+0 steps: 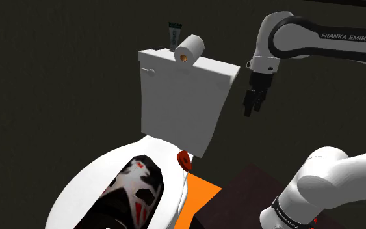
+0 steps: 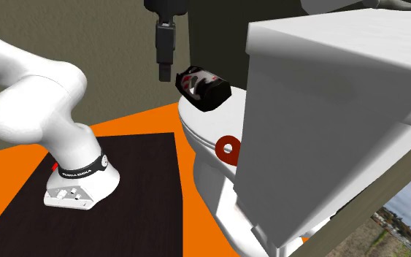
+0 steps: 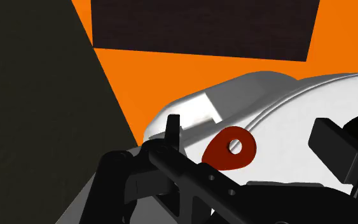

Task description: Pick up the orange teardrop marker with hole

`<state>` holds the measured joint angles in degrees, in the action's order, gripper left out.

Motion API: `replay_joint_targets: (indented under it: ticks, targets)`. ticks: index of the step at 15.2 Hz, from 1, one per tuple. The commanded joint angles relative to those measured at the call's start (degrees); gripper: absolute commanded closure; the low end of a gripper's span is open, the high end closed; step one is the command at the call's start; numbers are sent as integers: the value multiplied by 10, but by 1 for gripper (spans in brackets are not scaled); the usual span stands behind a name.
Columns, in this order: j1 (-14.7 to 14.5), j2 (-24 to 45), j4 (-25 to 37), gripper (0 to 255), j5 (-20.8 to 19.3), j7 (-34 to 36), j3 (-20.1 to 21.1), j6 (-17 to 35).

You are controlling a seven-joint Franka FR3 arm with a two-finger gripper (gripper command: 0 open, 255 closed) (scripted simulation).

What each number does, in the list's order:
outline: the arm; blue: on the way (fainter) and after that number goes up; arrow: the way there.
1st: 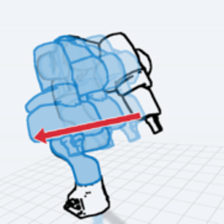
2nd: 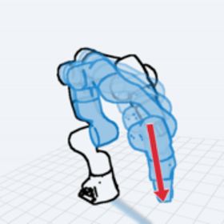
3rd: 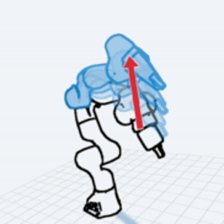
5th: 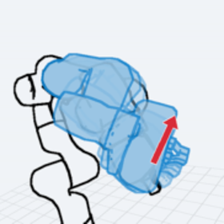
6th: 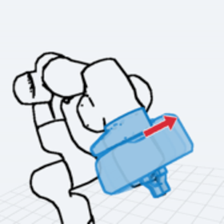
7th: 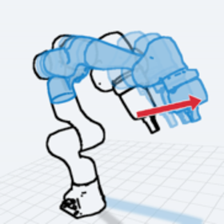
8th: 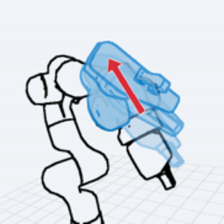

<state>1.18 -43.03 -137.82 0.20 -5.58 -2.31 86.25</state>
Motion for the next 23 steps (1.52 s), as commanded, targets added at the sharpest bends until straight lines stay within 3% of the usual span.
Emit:
replay_joint_targets:
  ticks: [1,7,12,18,23]
  targets:
    - [0,0,0,0,0,0,0,0]
    - [0,91,4,0,7,159,111,63]
    - [9,206,41,0,-14,298,192,103]
    - [17,380,123,0,-81,477,260,119]
    - [-2,541,222,0,-156,618,273,96]
